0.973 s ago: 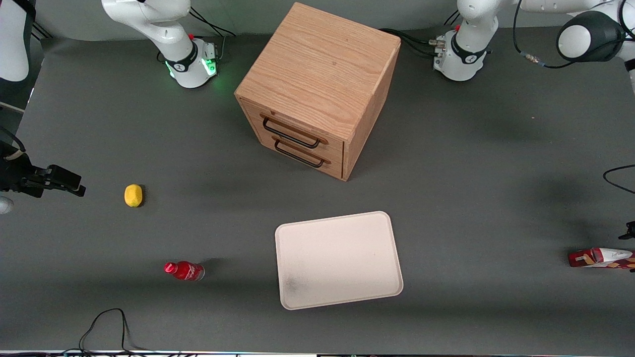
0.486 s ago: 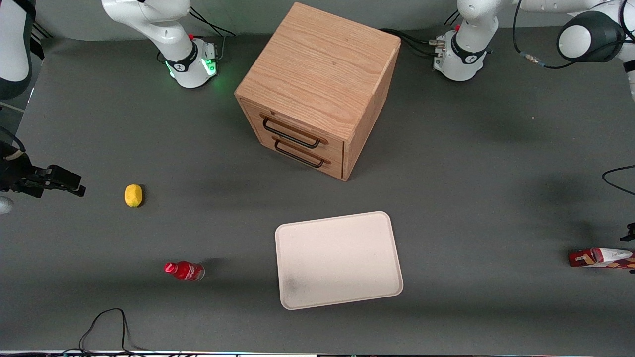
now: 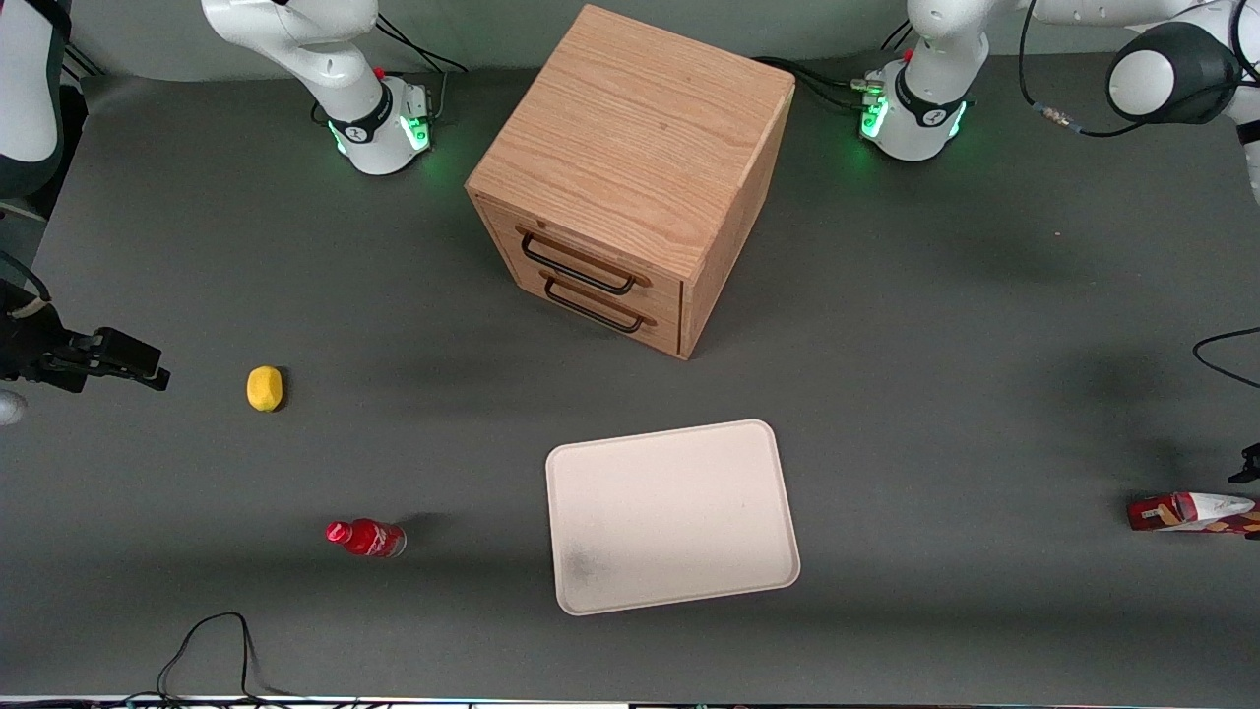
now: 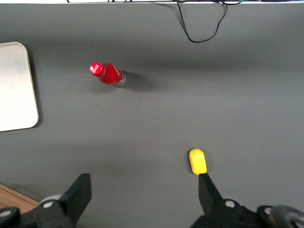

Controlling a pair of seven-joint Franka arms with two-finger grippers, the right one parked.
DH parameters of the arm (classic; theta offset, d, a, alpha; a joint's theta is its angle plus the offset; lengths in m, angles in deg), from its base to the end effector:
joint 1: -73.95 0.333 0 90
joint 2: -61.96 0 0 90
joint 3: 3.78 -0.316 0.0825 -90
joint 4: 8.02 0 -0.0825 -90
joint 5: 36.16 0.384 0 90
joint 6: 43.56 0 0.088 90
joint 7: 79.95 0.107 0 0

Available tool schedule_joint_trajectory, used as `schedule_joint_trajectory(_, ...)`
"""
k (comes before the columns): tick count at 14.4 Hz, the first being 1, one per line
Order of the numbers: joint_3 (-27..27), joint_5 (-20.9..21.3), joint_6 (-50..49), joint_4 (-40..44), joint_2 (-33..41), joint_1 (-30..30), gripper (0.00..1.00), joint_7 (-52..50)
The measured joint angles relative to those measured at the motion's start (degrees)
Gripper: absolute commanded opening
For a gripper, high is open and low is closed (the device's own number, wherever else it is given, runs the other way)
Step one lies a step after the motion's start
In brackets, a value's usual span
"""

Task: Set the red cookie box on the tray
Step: 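Close the left gripper on the end of the red box, then lift the red box upright with the left gripper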

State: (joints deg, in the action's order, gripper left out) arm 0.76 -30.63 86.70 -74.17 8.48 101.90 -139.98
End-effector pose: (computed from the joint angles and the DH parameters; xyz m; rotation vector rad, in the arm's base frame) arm 0.7104 0.3317 0.2490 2.3221 2.0343 0.2858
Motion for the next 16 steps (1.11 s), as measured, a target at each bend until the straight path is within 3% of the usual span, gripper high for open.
schedule_joint_trajectory(7, 0.0, -0.5, -0.9, 0.0, 0.1, 0.0, 0.00, 0.0)
schedule_joint_trajectory(16, 0.0, -0.5, -16.0, 2.0, 7.8, 0.0, 0.00, 0.0)
